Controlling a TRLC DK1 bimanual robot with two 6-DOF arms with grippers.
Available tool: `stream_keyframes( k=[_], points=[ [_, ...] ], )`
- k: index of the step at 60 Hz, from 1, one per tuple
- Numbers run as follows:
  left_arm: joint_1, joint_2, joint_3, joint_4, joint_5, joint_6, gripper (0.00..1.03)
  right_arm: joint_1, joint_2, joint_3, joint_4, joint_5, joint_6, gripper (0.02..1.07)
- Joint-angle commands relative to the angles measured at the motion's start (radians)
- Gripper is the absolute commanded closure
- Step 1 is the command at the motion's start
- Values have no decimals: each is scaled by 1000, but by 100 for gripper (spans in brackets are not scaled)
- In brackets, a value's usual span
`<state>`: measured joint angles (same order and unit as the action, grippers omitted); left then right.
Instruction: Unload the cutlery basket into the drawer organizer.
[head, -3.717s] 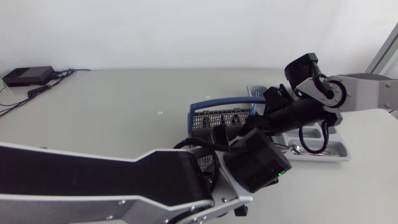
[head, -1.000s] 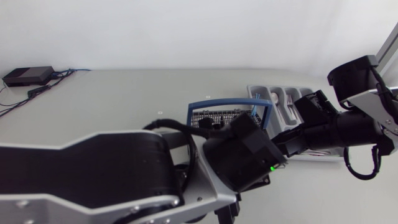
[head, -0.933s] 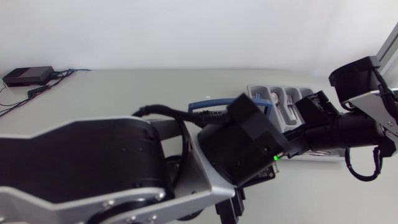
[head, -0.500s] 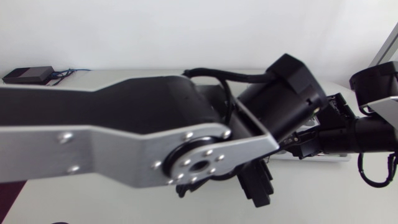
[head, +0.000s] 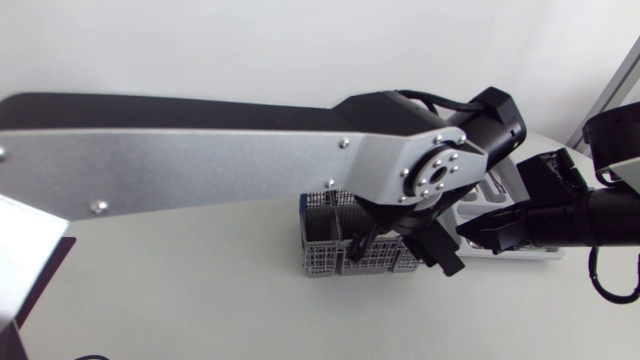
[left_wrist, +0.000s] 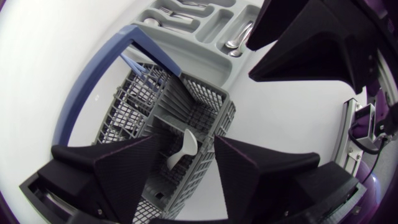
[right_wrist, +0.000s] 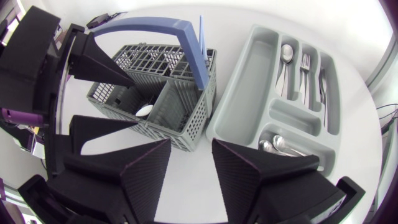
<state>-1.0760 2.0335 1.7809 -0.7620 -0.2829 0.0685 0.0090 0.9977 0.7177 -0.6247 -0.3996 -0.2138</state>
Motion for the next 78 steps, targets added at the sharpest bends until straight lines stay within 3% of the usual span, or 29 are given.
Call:
stream_keyframes(
  k=[1,5,28,37,54,78],
  points=[
    [11,48,60,-28,10,-42,28,-7,-7,-23,-6,-10,-16,56],
    [18,65,81,-53,10,-55,34,-10,-7,-21,-7,-15,-16,56],
    [30,105,117,-80,21,-88,44,-23,-7,-27,-7,-25,-29,56],
    [27,114,118,-94,40,-93,57,-26,-7,-32,-7,-25,-32,56],
    [37,149,143,-120,93,-105,94,-35,-11,-43,-7,-31,-41,56],
    [67,82,94,-103,114,-99,97,-34,-16,-58,2,-38,-45,56]
  ],
)
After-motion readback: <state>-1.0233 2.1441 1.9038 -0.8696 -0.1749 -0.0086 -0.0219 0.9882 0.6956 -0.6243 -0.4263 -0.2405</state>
